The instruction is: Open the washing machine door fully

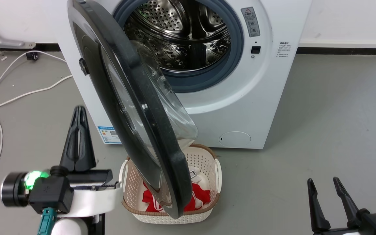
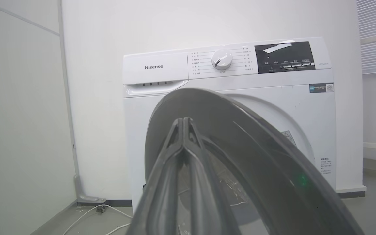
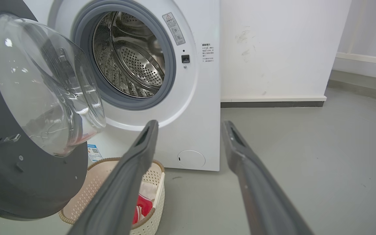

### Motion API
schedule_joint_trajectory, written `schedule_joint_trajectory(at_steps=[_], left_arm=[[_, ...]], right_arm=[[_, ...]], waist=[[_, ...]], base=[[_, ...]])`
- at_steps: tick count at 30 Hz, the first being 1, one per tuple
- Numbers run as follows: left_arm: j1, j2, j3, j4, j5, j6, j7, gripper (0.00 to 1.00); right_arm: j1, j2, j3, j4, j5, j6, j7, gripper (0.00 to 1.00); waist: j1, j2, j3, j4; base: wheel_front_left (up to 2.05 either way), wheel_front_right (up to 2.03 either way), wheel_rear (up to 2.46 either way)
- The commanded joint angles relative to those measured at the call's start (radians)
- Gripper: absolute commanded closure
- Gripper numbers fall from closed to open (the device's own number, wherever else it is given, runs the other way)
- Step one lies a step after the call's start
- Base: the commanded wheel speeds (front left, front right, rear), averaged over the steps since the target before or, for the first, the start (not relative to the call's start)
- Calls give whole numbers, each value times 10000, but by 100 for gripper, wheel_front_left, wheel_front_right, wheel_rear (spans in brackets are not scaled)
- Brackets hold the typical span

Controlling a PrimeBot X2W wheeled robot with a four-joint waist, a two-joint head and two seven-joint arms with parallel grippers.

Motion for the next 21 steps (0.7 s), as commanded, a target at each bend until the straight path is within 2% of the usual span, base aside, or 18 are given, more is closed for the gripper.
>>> schedule_joint_trajectory(at_steps=[1, 5, 10, 15, 21], left_arm=[[-164, 42, -66, -154, 48, -86, -24, 100], [-606, 46, -576, -990, 190, -257, -24, 100], [-1040, -21, -1838, -1737, 366, -448, -24, 100], [-1411, -88, -3338, -1962, 435, -644, -24, 100], [-1718, -139, -4928, -1822, 343, -654, -24, 100]], right_arm=[[-72, 12, 16, -21, 21, -10, -18, 0], [-92, 14, 82, 6, 45, -10, -18, 0], [-133, 12, 155, 52, 22, -10, -18, 0], [-153, 13, 170, 109, -14, -10, -18, 0], [-215, 13, 300, 197, -13, -10, -18, 0]], waist=[[0, 0, 2, 3], [0, 0, 1, -8], [0, 0, -13, -49], [0, 0, -36, -106], [0, 0, -49, -210]], base=[[0, 0, 0], [0, 0, 0], [0, 0, 0], [0, 0, 0], [0, 0, 0]])
